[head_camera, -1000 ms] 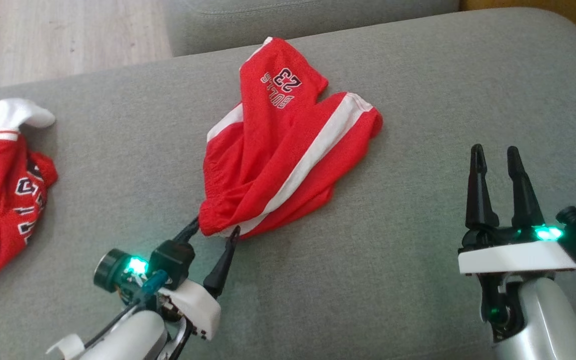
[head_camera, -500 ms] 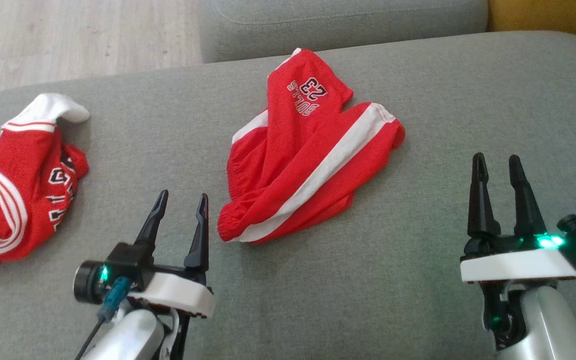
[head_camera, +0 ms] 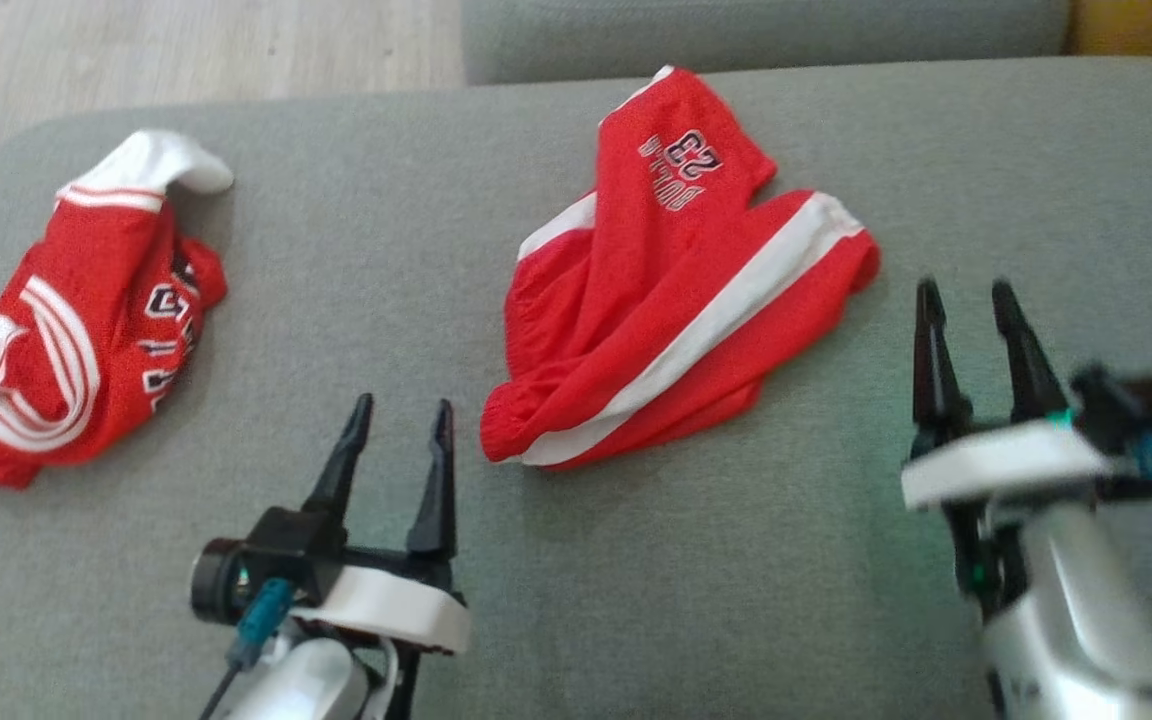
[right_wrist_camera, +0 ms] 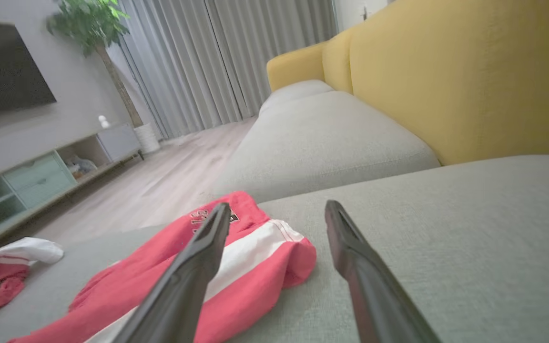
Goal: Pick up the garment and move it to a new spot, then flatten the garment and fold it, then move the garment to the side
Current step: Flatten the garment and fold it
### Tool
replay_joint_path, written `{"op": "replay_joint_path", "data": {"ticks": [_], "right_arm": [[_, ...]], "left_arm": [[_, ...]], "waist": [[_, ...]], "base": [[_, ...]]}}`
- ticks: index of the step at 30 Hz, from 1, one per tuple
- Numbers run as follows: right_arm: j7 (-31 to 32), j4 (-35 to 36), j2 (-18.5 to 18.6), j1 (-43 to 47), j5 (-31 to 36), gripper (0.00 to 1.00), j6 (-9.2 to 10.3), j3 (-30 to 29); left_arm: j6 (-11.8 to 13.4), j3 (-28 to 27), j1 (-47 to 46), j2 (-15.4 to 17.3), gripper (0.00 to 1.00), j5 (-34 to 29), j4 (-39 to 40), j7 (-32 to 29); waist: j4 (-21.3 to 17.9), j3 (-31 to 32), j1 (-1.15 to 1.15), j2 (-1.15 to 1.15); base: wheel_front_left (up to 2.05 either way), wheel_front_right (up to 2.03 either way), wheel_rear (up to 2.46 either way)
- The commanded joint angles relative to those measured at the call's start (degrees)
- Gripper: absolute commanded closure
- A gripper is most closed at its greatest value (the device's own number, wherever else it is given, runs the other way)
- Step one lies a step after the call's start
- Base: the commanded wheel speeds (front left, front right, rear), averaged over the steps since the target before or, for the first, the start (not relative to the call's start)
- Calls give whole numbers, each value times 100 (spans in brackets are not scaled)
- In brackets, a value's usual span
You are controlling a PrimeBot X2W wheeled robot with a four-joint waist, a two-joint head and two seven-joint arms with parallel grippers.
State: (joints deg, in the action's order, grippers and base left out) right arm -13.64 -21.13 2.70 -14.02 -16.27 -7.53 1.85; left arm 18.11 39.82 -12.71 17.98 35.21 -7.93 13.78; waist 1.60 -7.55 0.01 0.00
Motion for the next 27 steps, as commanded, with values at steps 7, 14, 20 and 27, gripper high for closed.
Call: {"op": "replay_joint_path", "data": {"ticks": [7,14,20,27], "right_arm": [[714,-1364,18,-1761,1055,0,4,-283],[1135,-2517,212,-2715,1870,0,4,-420],[1327,-3262,602,-3149,2013,0,4,-313],[1366,-3857,811,-3428,1841,0,4,103]], "left_arm": [[-122,23,-522,-217,0,-127,60,83],[-228,105,-724,-404,0,-194,-62,96],[-283,119,-822,-508,0,-238,-128,106],[-338,120,-903,-587,0,-276,-205,112]], "waist": [[474,-438,-1,0],[766,-706,-1,0],[866,-853,-1,0],[875,-938,-1,0]], "base": [[0,0,0],[0,0,0],[0,0,0],[0,0,0]]}}
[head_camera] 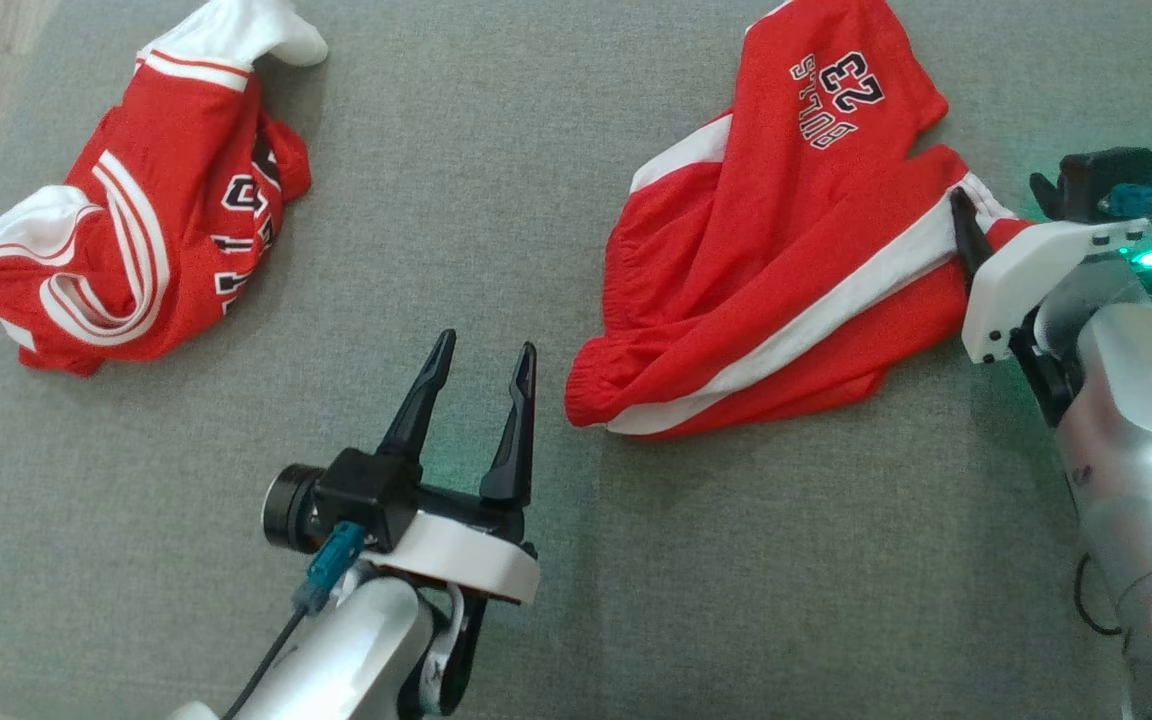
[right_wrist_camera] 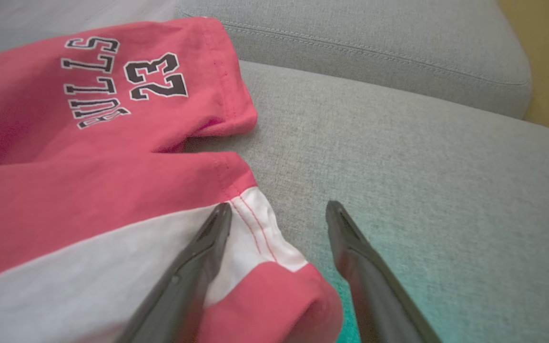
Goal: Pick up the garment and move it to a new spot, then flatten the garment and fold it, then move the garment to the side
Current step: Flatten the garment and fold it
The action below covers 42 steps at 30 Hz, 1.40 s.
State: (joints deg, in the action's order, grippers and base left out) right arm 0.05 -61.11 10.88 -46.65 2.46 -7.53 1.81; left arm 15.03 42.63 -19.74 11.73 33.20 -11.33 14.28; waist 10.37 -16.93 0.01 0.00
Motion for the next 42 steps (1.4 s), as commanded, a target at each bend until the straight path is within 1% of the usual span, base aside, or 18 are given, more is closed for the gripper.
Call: {"op": "replay_joint_path", "data": {"ticks": [1,9,10,11,13,14,20,24,28,31,34,39,40,42], "right_arm": [[-6,73,2,-191,-85,0,4,179],[187,-366,1,-276,-721,0,4,968],[202,-386,22,-282,-815,79,4,1061],[205,-395,52,-290,-903,100,4,1150],[198,-395,88,-301,-992,100,4,1226],[122,-355,160,-330,-1178,100,4,1328],[-310,-76,323,-228,-1673,100,4,1524],[-605,196,370,21,-2017,100,4,1464],[-796,524,392,417,-2214,100,4,1369],[-864,798,362,771,-2303,100,4,1182],[-879,1085,320,1161,-2244,100,4,930],[-709,1651,146,1869,-1992,100,4,419],[-600,1938,46,2147,-1849,100,4,164],[-456,2266,-79,2429,-1696,100,4,-69]], "left_arm": [[-37,-164,-206,31,0,-78,126,63],[-68,-210,-238,23,0,-100,76,67],[-70,-216,-242,24,0,-102,71,67],[-71,-223,-244,25,0,-104,66,68],[-70,-231,-244,25,0,-103,61,68],[-62,-254,-233,29,0,-98,49,68],[-61,-330,-110,49,0,-70,3,70],[-68,-409,-23,83,0,-63,-12,71],[-67,-461,96,121,0,-62,-16,71],[-58,-486,176,150,0,-65,-11,71],[-40,-513,246,180,0,-57,4,71],[-24,-508,325,231,0,-48,42,69],[-12,-515,349,250,0,-37,53,67],[-3,-510,370,265,0,-31,67,65]], "waist": [[-5,-6,-1,0],[-49,-25,-1,0],[-55,-25,-1,0],[-64,-23,-1,0],[-74,-17,-1,0],[-113,2,-1,0],[-364,212,-1,0],[-636,453,-1,0],[-923,688,-1,0],[-1119,842,-1,0],[-1271,945,-1,0],[-1418,1042,-1,0],[-1452,1066,-1,0],[-1473,1083,-1,0]], "base": [[0,0,0],[0,0,0],[0,0,0],[0,0,0],[0,0,0],[0,0,0],[0,0,0],[0,0,0],[0,0,0],[0,0,0],[0,0,0],[0,0,0],[0,0,0],[0,0,0]]}}
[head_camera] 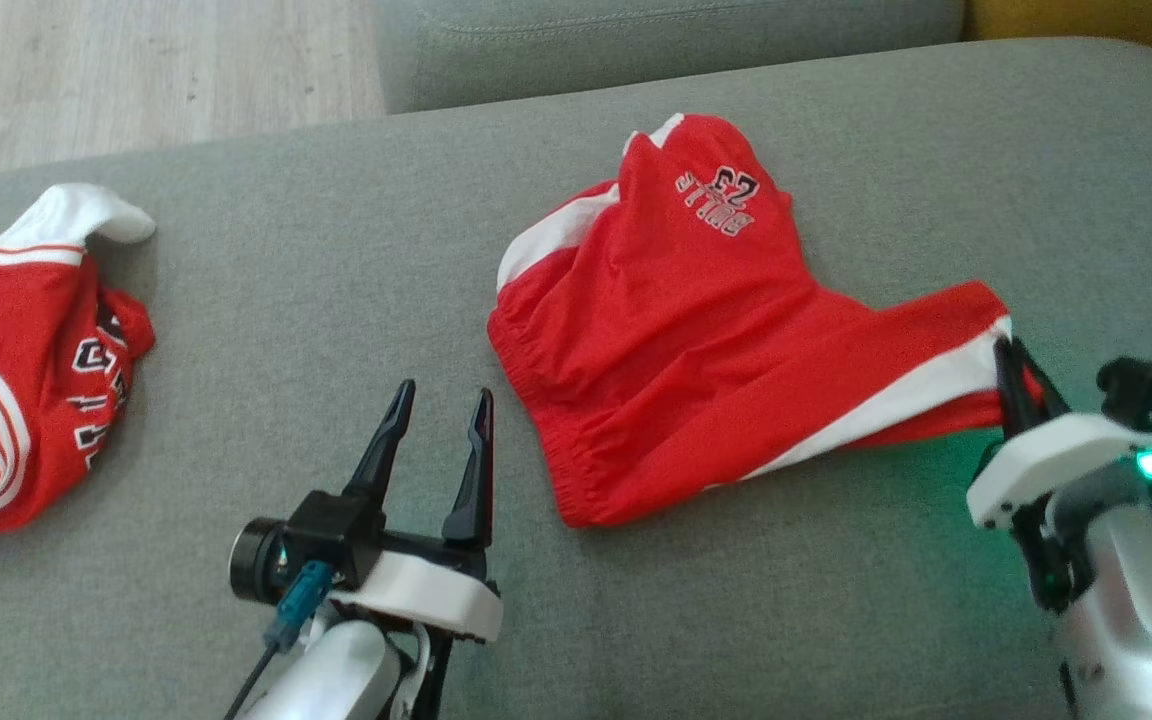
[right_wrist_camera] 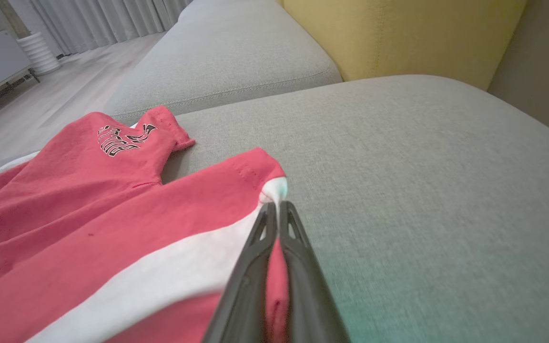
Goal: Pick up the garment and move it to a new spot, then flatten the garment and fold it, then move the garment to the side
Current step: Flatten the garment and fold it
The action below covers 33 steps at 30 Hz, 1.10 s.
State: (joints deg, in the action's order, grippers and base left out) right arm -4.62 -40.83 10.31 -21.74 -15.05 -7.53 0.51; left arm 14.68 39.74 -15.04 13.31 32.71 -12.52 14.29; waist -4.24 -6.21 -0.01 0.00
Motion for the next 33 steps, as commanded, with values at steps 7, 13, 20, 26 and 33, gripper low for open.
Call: {"op": "replay_joint_path", "data": {"ticks": [7,13,20,26,33], "right_arm": [[470,1657,-503,835,584,0,4,-607],[-80,3188,-728,1272,263,0,4,-237],[-664,3899,-741,1704,-217,0,4,729],[-896,3949,-742,1763,-318,0,4,852],[-1006,3893,-743,1583,-414,0,4,551]], "left_arm": [[50,-209,-80,132,0,38,219,57],[54,-207,-112,145,0,36,257,58],[64,-232,-174,202,0,27,302,51],[14,-207,-421,418,0,-95,378,-110],[-320,166,-946,717,0,-339,253,-824]], "waist": [[-64,25,1,0],[-109,-14,1,0],[-191,-99,1,0],[-311,-223,1,0],[-542,-418,1,0]], "base": [[0,0,0],[0,0,0],[0,0,0],[0,0,0],[0,0,0]]}}
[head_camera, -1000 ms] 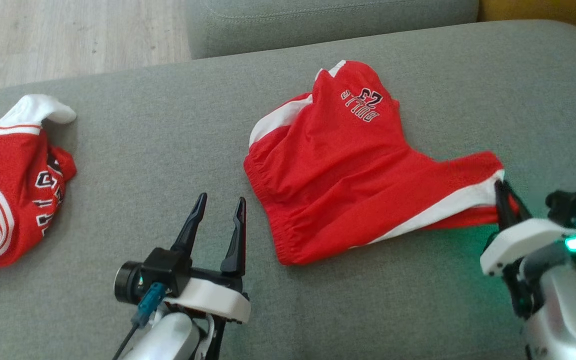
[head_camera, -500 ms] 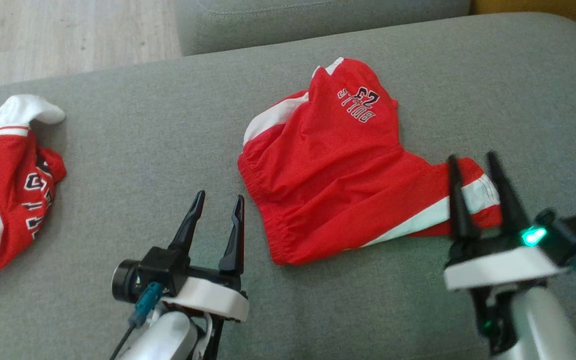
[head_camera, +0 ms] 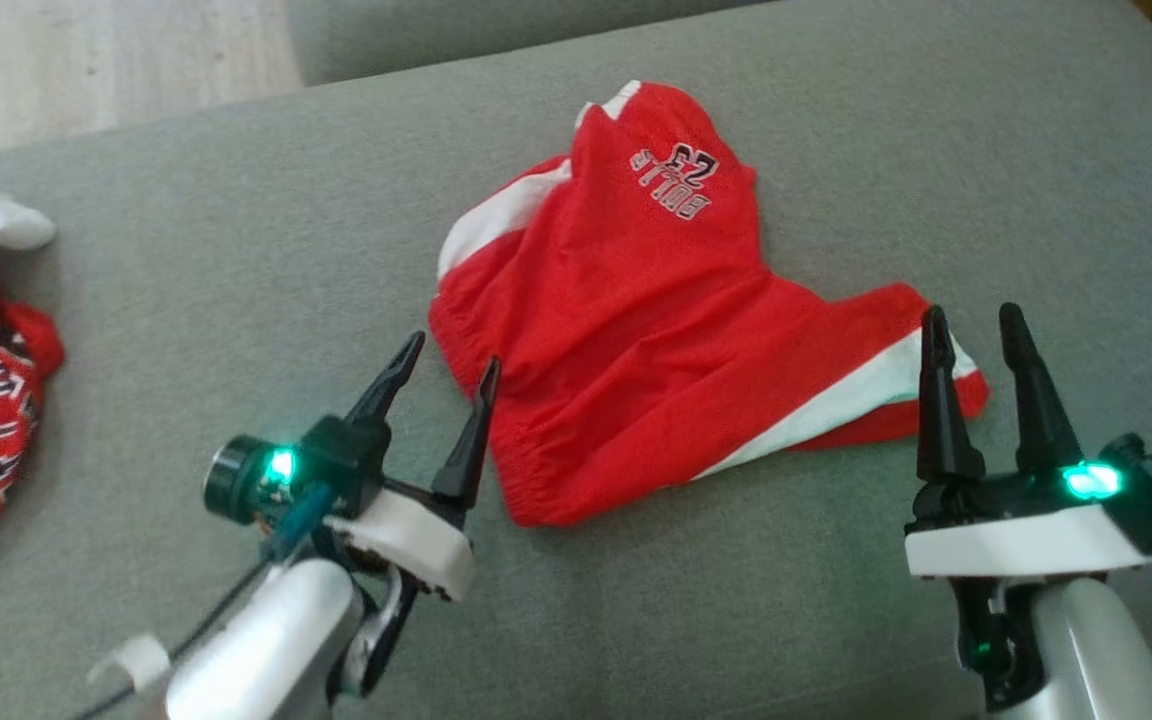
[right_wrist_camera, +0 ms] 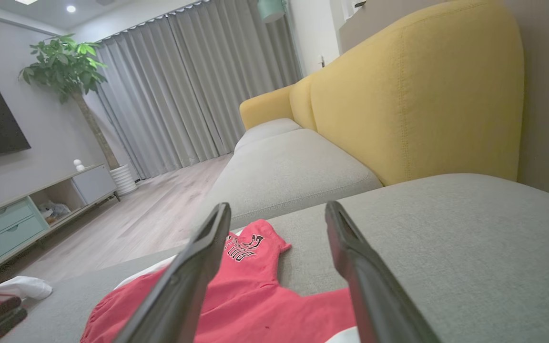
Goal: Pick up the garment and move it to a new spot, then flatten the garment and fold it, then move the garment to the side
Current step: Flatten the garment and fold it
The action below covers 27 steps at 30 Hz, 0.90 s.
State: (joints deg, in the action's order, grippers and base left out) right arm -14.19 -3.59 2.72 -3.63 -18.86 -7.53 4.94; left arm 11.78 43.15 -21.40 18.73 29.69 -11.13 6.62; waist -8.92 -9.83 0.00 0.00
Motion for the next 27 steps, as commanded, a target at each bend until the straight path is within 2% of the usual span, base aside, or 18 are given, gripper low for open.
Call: {"op": "replay_joint_path", "data": {"ticks": [1,7,21,22,23,27], "right_arm": [[-57,162,17,-251,-55,0,4,105],[-77,113,16,-340,-160,0,4,184],[-80,221,16,-784,-279,0,4,361],[-80,237,16,-815,-304,0,4,354],[-80,250,16,-838,-329,0,4,348],[-80,275,16,-863,-385,0,4,330]], "left_arm": [[-86,-144,-396,208,0,-36,52,-181],[-512,118,-858,329,0,18,-415,-978],[-1611,585,-2040,581,0,84,-1702,-2285],[-1665,619,-2110,607,58,88,-1773,-2345],[-1706,635,-2175,631,100,101,-1829,-2376],[-1773,623,-2381,687,100,139,-1959,-2382]], "waist": [[-114,-78,0,0],[-383,-207,0,0],[-899,-596,0,0],[-934,-608,0,0],[-966,-616,0,0],[-1021,-638,0,0]], "base": [[0,0,0],[0,0,0],[0,0,0],[0,0,0],[0,0,0],[0,0,0]]}}
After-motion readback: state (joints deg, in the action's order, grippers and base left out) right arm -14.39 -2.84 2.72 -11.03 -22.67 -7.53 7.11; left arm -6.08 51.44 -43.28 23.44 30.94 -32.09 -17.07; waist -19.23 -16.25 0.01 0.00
